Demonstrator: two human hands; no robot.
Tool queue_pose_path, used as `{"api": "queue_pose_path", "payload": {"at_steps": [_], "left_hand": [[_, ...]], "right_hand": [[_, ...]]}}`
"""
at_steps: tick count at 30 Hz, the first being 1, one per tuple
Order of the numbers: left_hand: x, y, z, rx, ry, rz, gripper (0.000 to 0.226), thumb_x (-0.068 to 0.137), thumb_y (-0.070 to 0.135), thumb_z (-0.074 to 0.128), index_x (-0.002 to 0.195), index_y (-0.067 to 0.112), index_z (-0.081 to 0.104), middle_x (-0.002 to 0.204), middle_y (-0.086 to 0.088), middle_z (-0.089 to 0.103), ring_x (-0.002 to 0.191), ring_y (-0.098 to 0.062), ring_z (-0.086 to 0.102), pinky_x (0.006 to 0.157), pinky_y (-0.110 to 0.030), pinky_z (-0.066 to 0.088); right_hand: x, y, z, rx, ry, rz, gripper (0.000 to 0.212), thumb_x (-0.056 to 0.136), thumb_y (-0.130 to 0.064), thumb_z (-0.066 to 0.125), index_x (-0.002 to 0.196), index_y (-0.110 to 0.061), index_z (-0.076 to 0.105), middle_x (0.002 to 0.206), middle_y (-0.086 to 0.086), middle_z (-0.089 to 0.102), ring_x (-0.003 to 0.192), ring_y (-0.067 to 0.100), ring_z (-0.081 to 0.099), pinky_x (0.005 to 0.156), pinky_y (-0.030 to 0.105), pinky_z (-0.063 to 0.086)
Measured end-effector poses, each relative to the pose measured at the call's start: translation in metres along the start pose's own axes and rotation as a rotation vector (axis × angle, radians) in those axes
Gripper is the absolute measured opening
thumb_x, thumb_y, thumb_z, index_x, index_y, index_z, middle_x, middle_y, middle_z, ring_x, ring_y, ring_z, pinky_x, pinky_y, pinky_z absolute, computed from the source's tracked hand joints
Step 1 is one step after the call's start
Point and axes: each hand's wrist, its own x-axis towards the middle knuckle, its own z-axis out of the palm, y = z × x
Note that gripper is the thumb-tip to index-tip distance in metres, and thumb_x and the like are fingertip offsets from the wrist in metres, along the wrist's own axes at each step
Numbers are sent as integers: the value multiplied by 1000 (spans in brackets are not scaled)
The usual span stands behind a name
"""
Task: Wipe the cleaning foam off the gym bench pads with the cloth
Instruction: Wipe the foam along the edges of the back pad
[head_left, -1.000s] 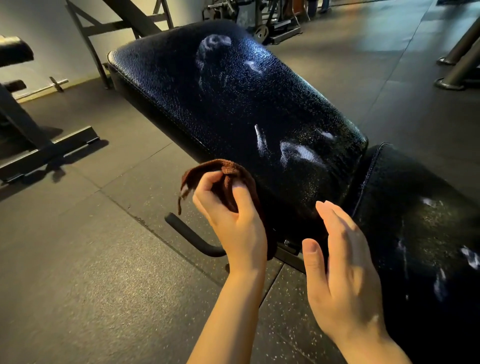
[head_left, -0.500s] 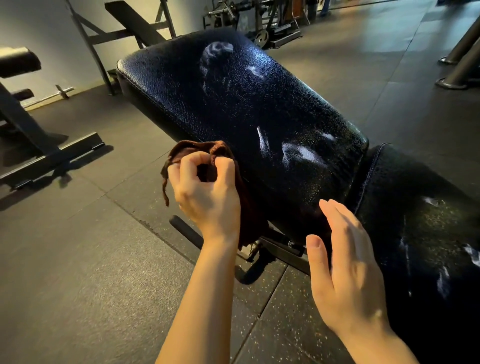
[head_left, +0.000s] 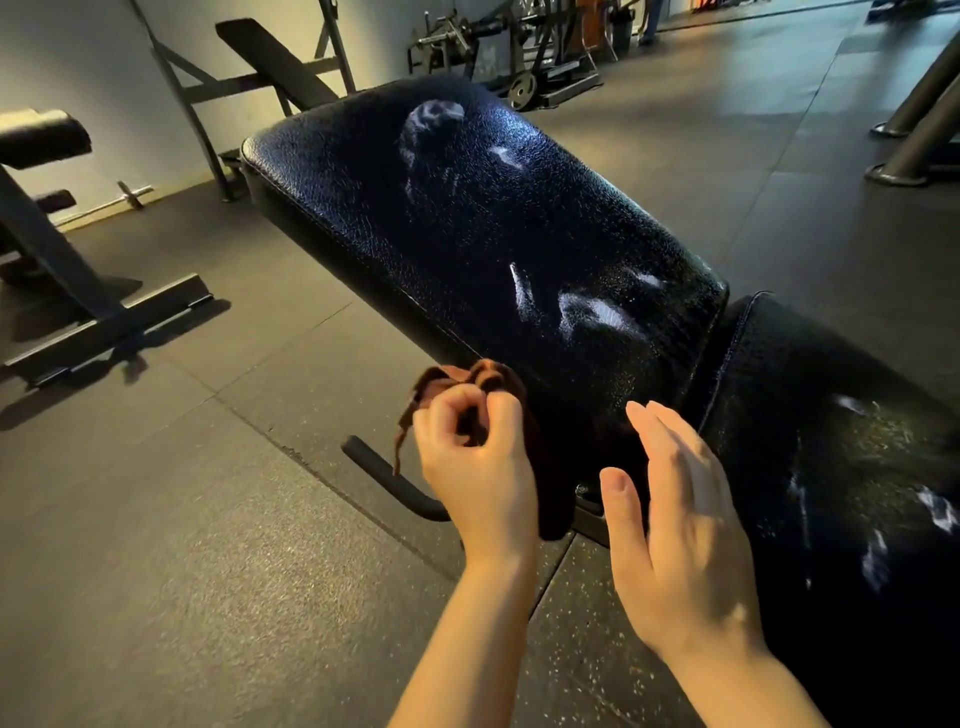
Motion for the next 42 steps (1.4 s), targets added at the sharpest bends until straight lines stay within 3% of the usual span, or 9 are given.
{"api": "queue_pose_path", "payload": {"at_steps": [12, 17, 19, 23, 27, 32, 35, 39, 42], "left_hand": [[5, 6, -6, 141, -38, 251, 11, 70, 20, 64, 68, 29, 59, 79, 11, 53, 73, 1, 52, 65, -6, 37], [39, 1, -16, 177, 75, 161, 9, 66, 23, 63, 63, 29, 56, 74, 6, 59, 69, -5, 53, 68, -20, 44], [47, 1, -21, 142, 50, 155, 13, 68, 19, 65, 63, 29, 58, 77, 5, 59, 72, -4, 54, 70, -18, 43], [25, 1, -20, 16, -83, 81, 9, 68, 29, 68, 65, 37, 68, 86, 3, 65, 87, -22, 63, 81, -43, 53], [18, 7, -14, 67, -93, 147, 20, 70, 16, 73, 64, 33, 63, 78, 15, 58, 78, 1, 55, 73, -14, 42], [20, 11, -9, 113, -50, 172, 20, 68, 14, 72, 62, 30, 61, 75, 14, 57, 75, 0, 54, 69, -12, 40], [23, 14, -8, 109, -19, 157, 11, 64, 23, 68, 60, 31, 61, 74, 12, 59, 74, -2, 56, 73, -21, 45], [42, 20, -7, 13, 28, 46, 7, 63, 28, 69, 61, 26, 63, 85, -8, 66, 80, -27, 65, 72, -53, 56], [53, 29, -6, 76, 56, 108, 8, 62, 28, 68, 63, 23, 62, 81, -7, 65, 77, -28, 64, 70, -54, 54]], "right_hand": [[1, 0, 1, -11, -12, -7, 51, 99, -40, 32, 138, -8, 44, 140, 12, 46, 131, 24, 42, 97, 46, 48], [0, 1, 1, -10, -21, -1, 52, 99, -40, 33, 138, -9, 43, 140, 11, 45, 131, 24, 42, 96, 49, 49], [1, 1, 2, -21, -23, -4, 52, 99, -42, 32, 138, -9, 43, 140, 12, 45, 130, 25, 43, 95, 48, 49], [1, 0, 2, -52, -22, 10, 53, 98, -41, 32, 138, -8, 45, 140, 14, 45, 130, 28, 43, 94, 49, 49], [1, 0, 2, -60, -28, 9, 52, 99, -40, 33, 138, -8, 44, 140, 14, 45, 130, 28, 43, 95, 48, 49], [1, 1, 1, -50, -12, -18, 52, 99, -40, 32, 138, -8, 43, 139, 14, 46, 129, 27, 43, 96, 44, 48], [2, 2, 1, -38, -1, -25, 51, 99, -39, 33, 137, -7, 43, 138, 13, 46, 129, 24, 42, 95, 39, 46], [2, 2, 2, -28, -2, -23, 51, 98, -40, 33, 136, -8, 44, 138, 13, 47, 128, 25, 43, 92, 41, 49], [3, 2, 1, -16, 9, -23, 51, 98, -41, 32, 136, -8, 44, 137, 12, 47, 128, 23, 42, 94, 39, 46]]}}
